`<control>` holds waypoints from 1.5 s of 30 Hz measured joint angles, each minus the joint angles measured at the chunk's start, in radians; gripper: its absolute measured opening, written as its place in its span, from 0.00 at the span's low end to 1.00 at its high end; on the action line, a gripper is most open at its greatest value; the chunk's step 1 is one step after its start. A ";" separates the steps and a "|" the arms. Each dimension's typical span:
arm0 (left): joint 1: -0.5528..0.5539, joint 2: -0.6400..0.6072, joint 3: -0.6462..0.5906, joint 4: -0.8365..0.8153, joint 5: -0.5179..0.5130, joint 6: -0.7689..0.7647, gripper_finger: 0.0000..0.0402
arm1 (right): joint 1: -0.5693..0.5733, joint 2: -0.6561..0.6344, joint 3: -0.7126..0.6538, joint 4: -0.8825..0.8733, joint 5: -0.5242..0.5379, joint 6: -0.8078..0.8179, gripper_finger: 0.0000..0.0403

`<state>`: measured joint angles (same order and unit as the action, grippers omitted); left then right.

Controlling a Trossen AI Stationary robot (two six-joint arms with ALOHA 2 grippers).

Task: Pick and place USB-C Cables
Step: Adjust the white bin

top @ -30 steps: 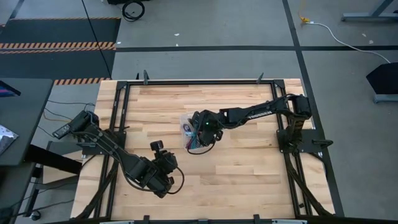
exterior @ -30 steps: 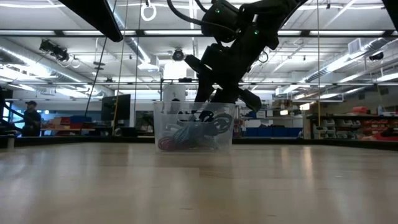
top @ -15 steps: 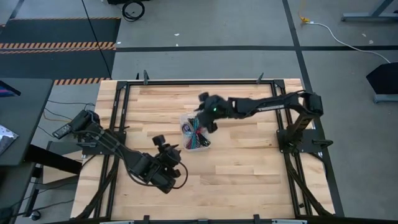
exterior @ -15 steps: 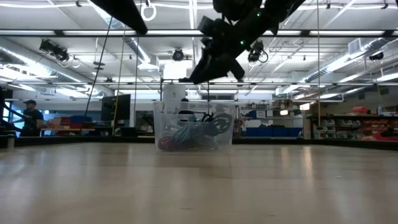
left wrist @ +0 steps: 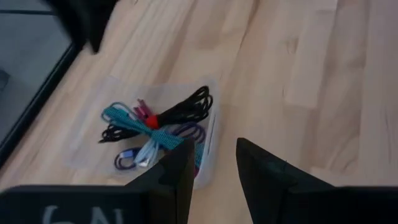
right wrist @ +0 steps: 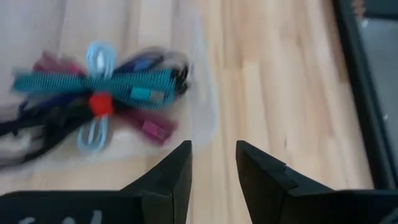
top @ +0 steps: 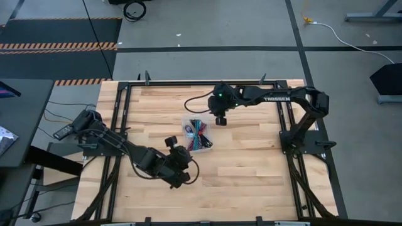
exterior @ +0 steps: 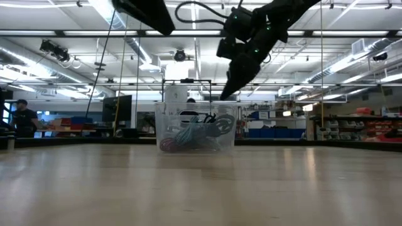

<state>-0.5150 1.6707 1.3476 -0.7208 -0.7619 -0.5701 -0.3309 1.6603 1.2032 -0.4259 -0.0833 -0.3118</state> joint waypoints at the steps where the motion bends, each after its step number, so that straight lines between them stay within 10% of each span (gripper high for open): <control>1: 0.008 0.000 0.000 0.012 0.006 0.006 0.31 | 0.000 0.006 0.002 0.019 -0.007 0.003 0.32; 23: 0.058 0.000 0.000 0.035 0.008 0.112 0.31 | 0.008 0.167 0.008 0.195 0.042 -0.054 0.32; 32: 0.081 0.000 0.000 0.015 0.008 0.183 0.31 | 0.008 0.165 0.014 0.067 0.101 -0.040 0.03; 45: 0.089 0.000 0.000 -0.025 0.007 0.227 0.31 | 0.025 0.084 0.011 -0.258 0.140 0.492 0.01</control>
<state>-0.4261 1.6707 1.3479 -0.7460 -0.7551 -0.3432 -0.3063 1.7441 1.2139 -0.6839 0.0565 0.1805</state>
